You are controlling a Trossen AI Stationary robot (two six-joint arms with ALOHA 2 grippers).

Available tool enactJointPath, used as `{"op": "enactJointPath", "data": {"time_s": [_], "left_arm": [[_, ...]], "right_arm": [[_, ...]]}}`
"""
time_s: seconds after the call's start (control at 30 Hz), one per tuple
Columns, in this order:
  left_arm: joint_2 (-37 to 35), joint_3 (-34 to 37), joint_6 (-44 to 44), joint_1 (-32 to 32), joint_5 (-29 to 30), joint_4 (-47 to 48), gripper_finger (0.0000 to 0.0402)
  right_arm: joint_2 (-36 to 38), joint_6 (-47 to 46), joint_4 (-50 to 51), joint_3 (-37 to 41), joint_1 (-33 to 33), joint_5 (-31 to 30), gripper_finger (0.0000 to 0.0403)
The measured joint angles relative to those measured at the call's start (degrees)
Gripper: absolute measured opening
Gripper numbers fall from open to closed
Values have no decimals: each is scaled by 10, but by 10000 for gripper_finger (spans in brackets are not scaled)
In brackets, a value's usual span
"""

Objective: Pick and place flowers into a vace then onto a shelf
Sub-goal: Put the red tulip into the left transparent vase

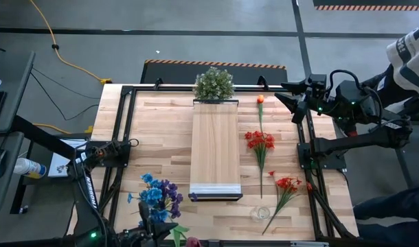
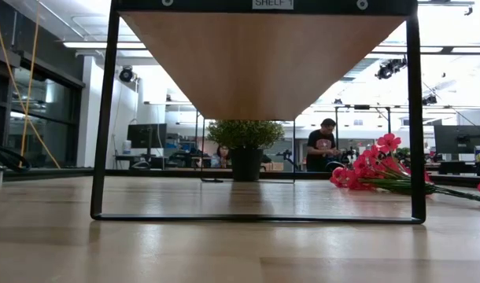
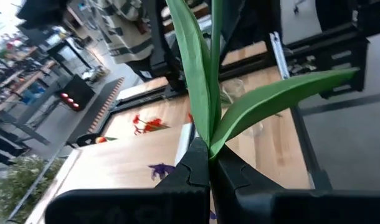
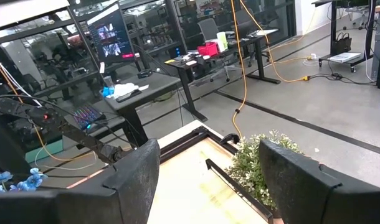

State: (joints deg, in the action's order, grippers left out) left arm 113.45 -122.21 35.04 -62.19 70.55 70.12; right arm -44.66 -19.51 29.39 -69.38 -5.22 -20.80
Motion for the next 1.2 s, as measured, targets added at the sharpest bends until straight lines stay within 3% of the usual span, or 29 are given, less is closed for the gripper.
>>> {"op": "enactJointPath", "data": {"time_s": [0.43,0.9,1.2], "left_arm": [[37,1,28,-1,66,30,30],[49,2,63,-5,54,54,30],[50,57,118,-13,80,53,30]], "right_arm": [[0,0,0,0,0,0,262],[0,0,0,0,0,22,262],[0,0,0,0,0,23,262]]}}
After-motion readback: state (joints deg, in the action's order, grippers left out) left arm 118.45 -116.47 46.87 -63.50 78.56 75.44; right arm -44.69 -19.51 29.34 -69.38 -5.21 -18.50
